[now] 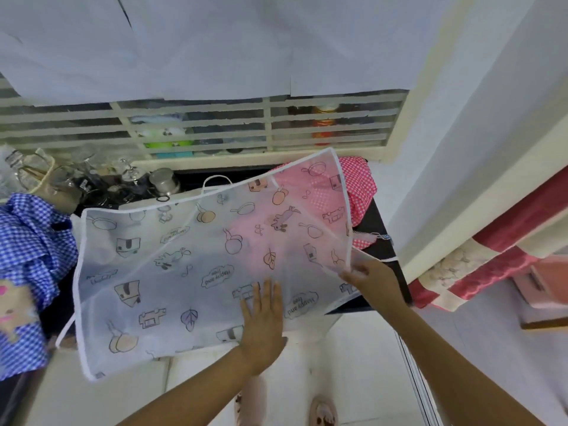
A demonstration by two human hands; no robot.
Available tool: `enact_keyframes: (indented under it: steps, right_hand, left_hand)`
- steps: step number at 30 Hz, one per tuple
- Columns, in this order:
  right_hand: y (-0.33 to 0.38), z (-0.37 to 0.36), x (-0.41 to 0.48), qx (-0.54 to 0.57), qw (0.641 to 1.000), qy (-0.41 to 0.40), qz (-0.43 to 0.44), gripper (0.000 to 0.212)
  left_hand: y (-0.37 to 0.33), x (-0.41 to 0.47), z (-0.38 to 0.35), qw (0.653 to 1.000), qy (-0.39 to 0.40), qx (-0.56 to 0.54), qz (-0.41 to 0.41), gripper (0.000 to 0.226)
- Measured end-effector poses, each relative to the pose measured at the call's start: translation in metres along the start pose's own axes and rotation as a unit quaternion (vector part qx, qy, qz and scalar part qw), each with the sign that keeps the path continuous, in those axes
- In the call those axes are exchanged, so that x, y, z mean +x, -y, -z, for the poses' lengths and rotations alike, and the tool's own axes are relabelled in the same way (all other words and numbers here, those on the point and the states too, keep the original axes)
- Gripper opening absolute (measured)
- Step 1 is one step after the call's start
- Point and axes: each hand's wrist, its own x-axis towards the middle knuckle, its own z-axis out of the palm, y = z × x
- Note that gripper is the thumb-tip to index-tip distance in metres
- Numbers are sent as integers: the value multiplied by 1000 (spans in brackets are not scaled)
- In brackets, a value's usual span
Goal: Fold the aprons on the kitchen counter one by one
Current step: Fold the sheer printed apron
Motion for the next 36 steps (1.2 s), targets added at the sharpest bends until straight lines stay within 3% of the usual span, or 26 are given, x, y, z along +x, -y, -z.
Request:
enact_keyframes:
  steps: [3,7,12,16,22,24,26,28,29,30,32,34,36]
  right_hand:
    - [-4,2,-6,-75,996,-9,53,27]
    - [-6,33,-4,-61,994,-40,79,26]
    - [-19,45,-12,-15,998,48,27,27]
    - [-33,2,-20,-139,986,22,91,42]
    - [-33,-9,1,-239,967,-44,74,22]
    - [-27,2,10,-149,987,-31,51,25]
    - [-12,30,15,93,995,44,2,27]
    - [2,67,12,324,934,148,-40,27]
    - [1,83,11,354,915,191,-38,33]
    - [-2,97,9,341,913,221,-28,37]
    - [-12,115,5,258,932,253,-22,24]
    - [-29,123,1,73,957,275,-57,6]
    - [-53,125,-1,-150,929,322,-104,8]
  left_hand:
    - [2,-1,-15,996,-70,-2,64,117]
    - [19,-3,-20,994,27,-5,107,94]
    - [34,-1,-30,992,45,-30,118,89]
    - [33,2,-32,991,47,-28,121,91]
    - [32,3,-29,990,51,-34,125,95]
    - [33,3,-28,991,53,-37,116,95]
    - [37,-1,-26,992,57,-42,107,96]
    - [43,-1,-24,992,71,-58,90,99]
    - [47,-1,-22,991,83,-67,78,103]
    - [51,-1,-20,991,94,-76,65,108]
    - [60,0,-11,989,117,-87,39,116]
    - [66,0,-5,987,133,-87,19,117]
    - [68,0,-3,987,135,-82,8,112]
